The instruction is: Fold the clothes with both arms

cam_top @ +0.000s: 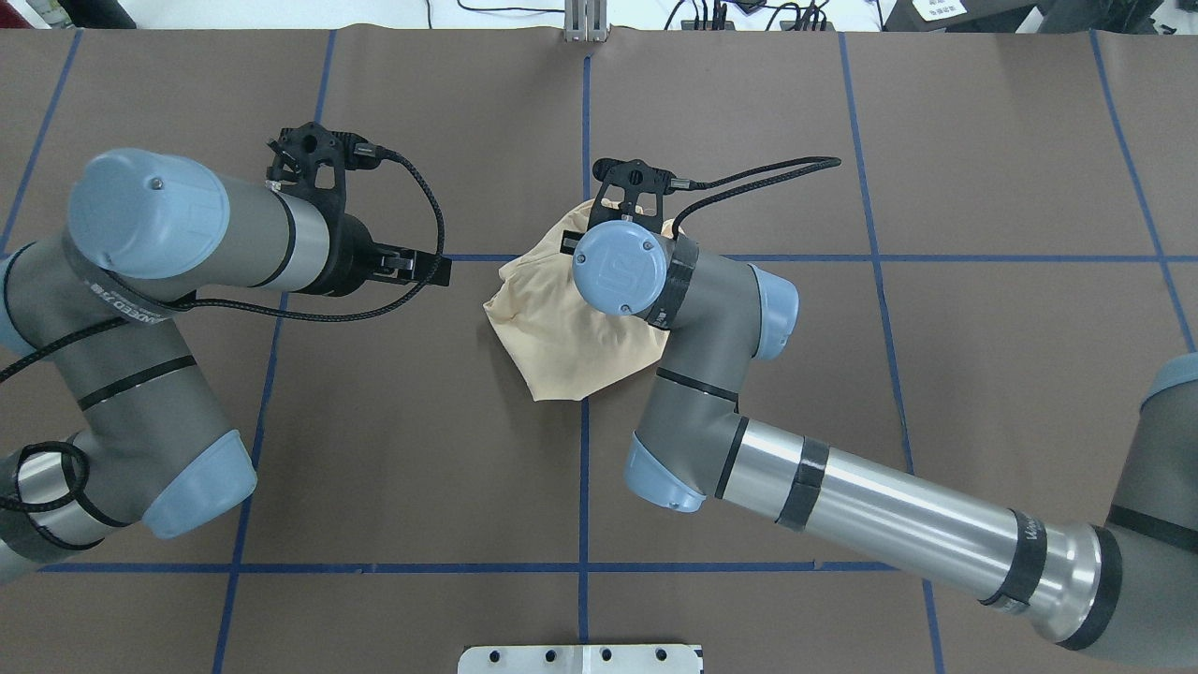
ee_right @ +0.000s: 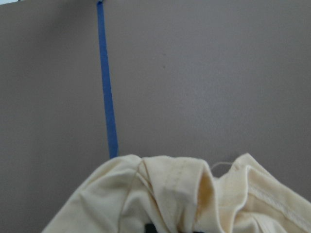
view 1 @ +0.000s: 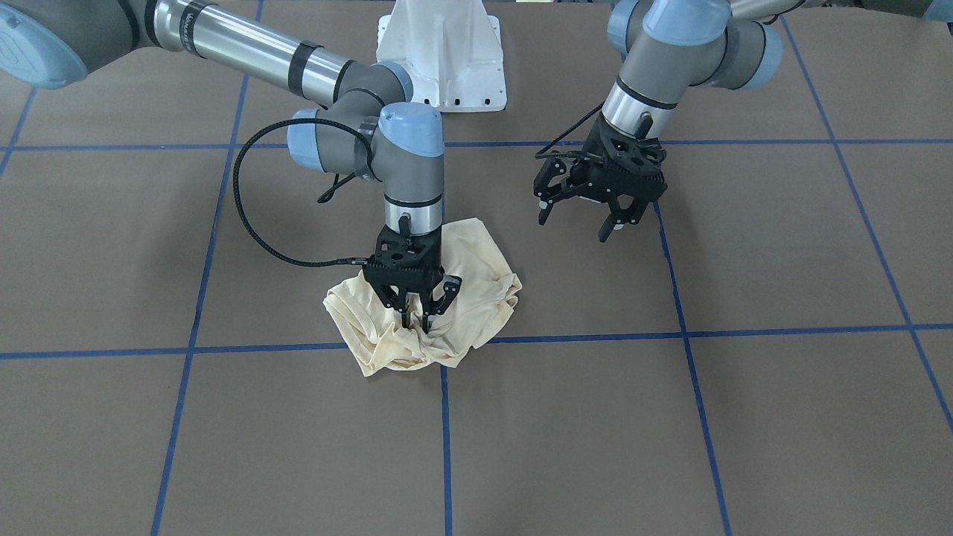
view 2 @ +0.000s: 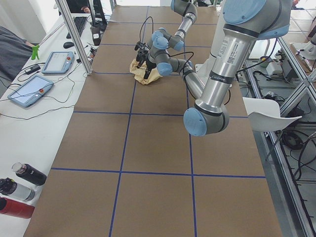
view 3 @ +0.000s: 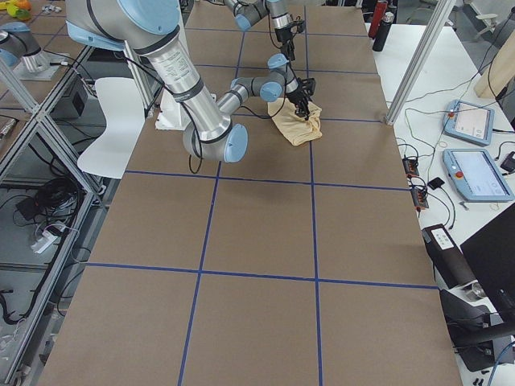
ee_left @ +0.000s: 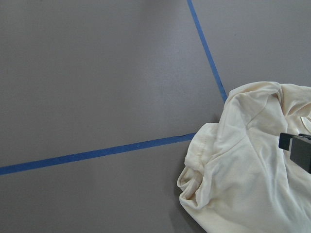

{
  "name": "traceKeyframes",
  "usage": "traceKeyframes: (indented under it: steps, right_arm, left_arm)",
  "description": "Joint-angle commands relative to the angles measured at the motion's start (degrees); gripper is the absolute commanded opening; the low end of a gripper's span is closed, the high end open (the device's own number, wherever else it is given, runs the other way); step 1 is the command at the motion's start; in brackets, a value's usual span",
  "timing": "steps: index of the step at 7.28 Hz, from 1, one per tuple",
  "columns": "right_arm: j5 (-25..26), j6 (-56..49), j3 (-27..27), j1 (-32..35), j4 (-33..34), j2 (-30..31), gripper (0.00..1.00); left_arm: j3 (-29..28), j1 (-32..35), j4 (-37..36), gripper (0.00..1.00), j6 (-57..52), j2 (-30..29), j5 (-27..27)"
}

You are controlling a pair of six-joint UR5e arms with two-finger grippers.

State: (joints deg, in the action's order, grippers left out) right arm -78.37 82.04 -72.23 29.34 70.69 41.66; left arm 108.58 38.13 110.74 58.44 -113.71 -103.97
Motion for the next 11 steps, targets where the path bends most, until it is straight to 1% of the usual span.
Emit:
traceKeyframes:
  steps: [1,2,3,4,5,6,7,8,9,10,11]
  right_arm:
    - [0.41,-1.61,10.58,3.95,-8.87,-3.59,0.36]
    - [0.24,-2.84,12.88,5.45,-12.56,-5.17,0.37]
    - [-1.07,-3.29,12.82,6.07,-12.85,-5.62,0.44]
    - [-4.73,-3.2,12.03,7.03,-12.77,-5.71,0.8]
    - [-7.9,-2.86,9.76,8.0,-12.07,-5.45,0.99]
    - [-12.9,-3.2,5.39,9.32,-7.19,-3.71,0.99]
    - [-17.3,-4.25,-2.66,10.81,-1.23,0.83,1.0]
    - [-19.25,-8.09,-13.53,12.22,3.44,8.36,1.0]
    - [-21.62,-12.82,-24.25,13.97,9.75,15.22,1.0]
    - [-24.08,-16.35,-33.76,15.9,14.43,22.16,1.0]
    - [-28.2,-21.78,-40.64,19.05,14.74,30.59,1.0]
  left_arm:
    - [0.49,0.01,-0.09,1.0,0.0,0.06,0.0]
    - [0.49,0.01,-0.09,1.0,0.09,0.15,0.0]
    - [0.58,0.01,-0.09,1.0,0.09,0.24,0.0]
    - [0.67,0.01,-0.18,1.0,0.01,0.24,-0.09]
    - [0.93,0.19,-0.26,1.0,-0.17,0.33,-1.31]
    - [2.67,0.54,-1.83,1.0,-0.69,1.63,-2.01]
    - [5.82,1.93,-5.85,1.0,-4.96,2.95,-2.72]
    - [8.38,3.42,-8.85,1.0,-8.83,5.31,-2.64]
    - [9.97,6.05,-9.05,1.0,-13.57,8.99,-2.81]
    - [10.68,9.99,-9.05,1.0,-19.97,12.68,-3.25]
    - [10.6,14.9,-9.05,1.0,-27.78,16.29,-6.12]
